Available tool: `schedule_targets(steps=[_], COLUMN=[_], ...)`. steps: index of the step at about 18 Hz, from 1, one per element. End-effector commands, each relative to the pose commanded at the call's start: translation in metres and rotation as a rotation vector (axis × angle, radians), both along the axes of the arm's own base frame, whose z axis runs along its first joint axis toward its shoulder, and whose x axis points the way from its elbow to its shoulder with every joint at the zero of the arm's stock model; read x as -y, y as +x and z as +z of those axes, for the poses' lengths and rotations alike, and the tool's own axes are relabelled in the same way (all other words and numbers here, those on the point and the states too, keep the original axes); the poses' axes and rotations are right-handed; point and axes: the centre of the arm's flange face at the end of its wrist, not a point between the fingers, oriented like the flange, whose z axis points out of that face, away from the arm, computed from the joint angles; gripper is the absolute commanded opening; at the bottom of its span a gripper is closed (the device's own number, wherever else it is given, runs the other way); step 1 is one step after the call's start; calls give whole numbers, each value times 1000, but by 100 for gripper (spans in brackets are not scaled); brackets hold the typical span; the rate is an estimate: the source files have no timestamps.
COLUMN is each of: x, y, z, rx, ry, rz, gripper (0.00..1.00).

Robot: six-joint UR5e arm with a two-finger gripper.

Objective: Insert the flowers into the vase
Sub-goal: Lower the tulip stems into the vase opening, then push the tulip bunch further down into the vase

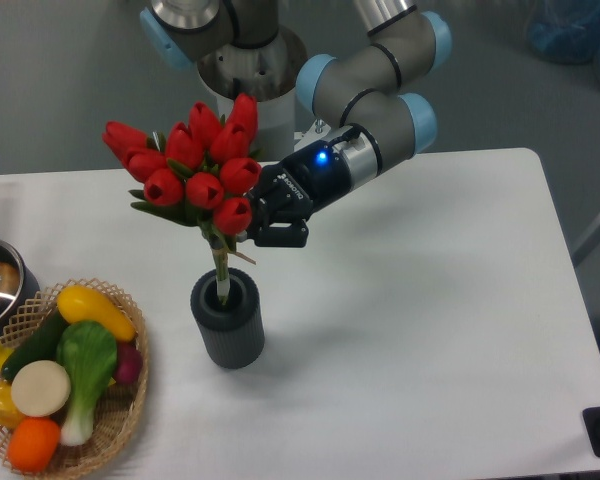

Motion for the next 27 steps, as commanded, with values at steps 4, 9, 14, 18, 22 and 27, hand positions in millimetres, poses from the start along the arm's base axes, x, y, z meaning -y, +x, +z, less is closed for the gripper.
schedule_targets(steps=[4, 9, 14, 18, 22, 27], x=[-1, -1, -2, -1, -3, -5], y=[1, 1, 0, 3, 0, -1], z=[-4, -13, -26, -39, -50, -61], rx=[-2, -7, -7, -15, -3, -9], ry=[-7, -17, -18, -13, -30, -69], rz=[-2, 2, 4, 6, 7, 6], gripper=[3, 3, 3, 3, 3, 3])
